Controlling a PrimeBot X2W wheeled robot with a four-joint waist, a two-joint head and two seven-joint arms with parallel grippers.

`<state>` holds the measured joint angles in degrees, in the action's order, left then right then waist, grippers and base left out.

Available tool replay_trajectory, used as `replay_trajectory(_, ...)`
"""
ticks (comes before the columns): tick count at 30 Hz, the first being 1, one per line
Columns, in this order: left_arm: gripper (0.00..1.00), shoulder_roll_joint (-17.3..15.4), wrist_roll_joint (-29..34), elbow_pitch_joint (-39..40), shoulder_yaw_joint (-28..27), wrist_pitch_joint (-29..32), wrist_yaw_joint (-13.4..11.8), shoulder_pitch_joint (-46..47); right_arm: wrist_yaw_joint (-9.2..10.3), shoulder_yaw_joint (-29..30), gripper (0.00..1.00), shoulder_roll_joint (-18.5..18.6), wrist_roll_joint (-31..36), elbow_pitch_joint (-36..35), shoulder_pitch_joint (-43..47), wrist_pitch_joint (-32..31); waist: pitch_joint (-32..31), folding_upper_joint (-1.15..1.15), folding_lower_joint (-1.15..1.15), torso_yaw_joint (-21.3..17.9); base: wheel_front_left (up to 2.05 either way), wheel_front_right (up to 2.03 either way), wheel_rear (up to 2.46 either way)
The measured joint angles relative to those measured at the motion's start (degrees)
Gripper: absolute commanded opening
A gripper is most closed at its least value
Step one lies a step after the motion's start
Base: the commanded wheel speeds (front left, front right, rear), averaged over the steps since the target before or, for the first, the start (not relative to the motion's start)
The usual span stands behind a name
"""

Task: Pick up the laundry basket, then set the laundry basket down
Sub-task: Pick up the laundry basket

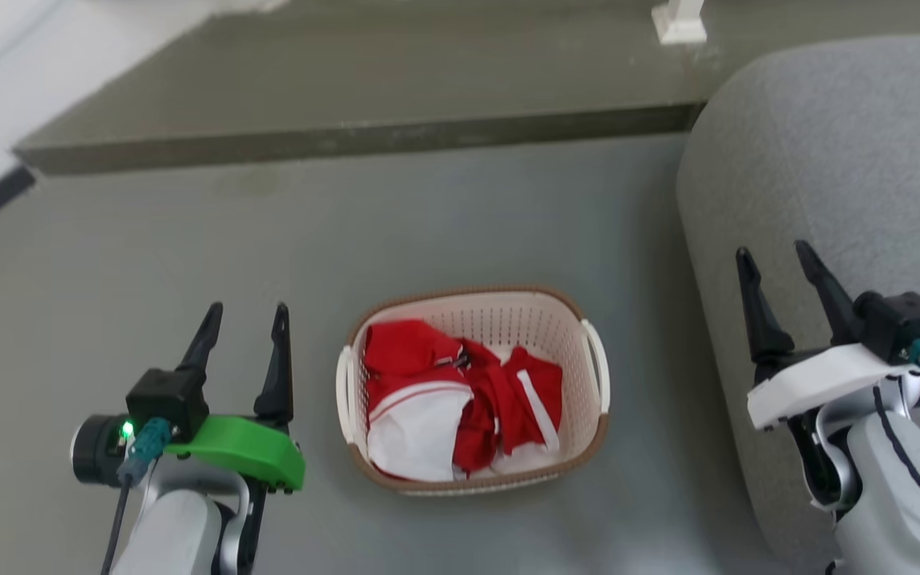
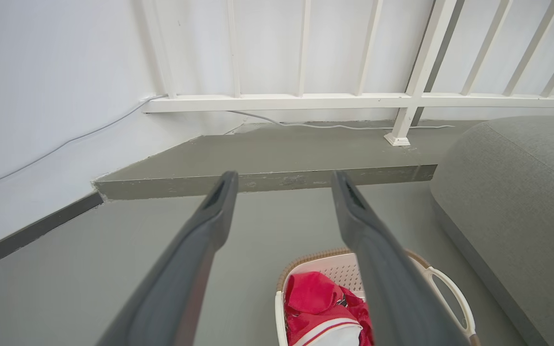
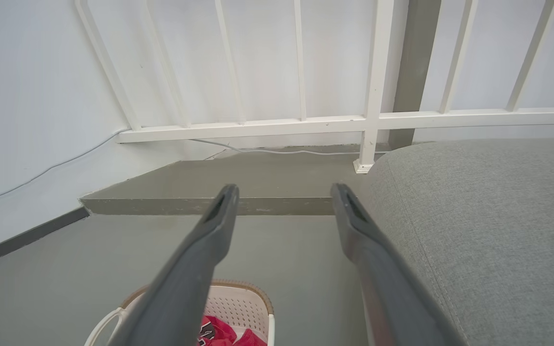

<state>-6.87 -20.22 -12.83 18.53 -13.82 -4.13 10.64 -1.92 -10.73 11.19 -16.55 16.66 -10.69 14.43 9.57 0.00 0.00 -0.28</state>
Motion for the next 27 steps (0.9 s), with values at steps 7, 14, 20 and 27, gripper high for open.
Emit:
replay_trajectory(7, 1.0, 0.2, 0.3, 0.5, -0.1, 0.0, 0.0, 2.9, -0.08, 0.7, 1.0, -0.1, 0.0, -0.1, -2.6, 0.0, 5.4, 0.0, 0.0, 0.1, 0.0, 0.0, 0.0)
replay_trajectory(14, 1.0, 0.6, 0.3, 0.7, -0.2, 0.2, -0.2, 6.3, -0.09, 0.6, 1.0, -0.4, 1.7, -0.2, -5.8, 0.0, 11.0, 0.0, 0.0, 0.2, 0.0, 0.0, 0.0)
replay_trajectory(20, 1.0, 0.7, 0.3, 0.6, -0.3, 0.2, -0.2, 9.6, -0.22, 0.7, 1.0, -0.4, 2.1, 0.0, -8.6, 0.0, 15.1, 0.0, 0.0, 0.3, 0.0, 0.0, 0.0)
replay_trajectory(27, 1.0, 1.0, 0.3, -1.5, -0.5, 1.5, 0.1, 15.0, -0.83, 0.6, 1.0, -0.8, 2.1, 1.1, -14.2, 0.0, 20.9, 0.0, 0.0, 0.4, 0.0, 0.0, 0.0)
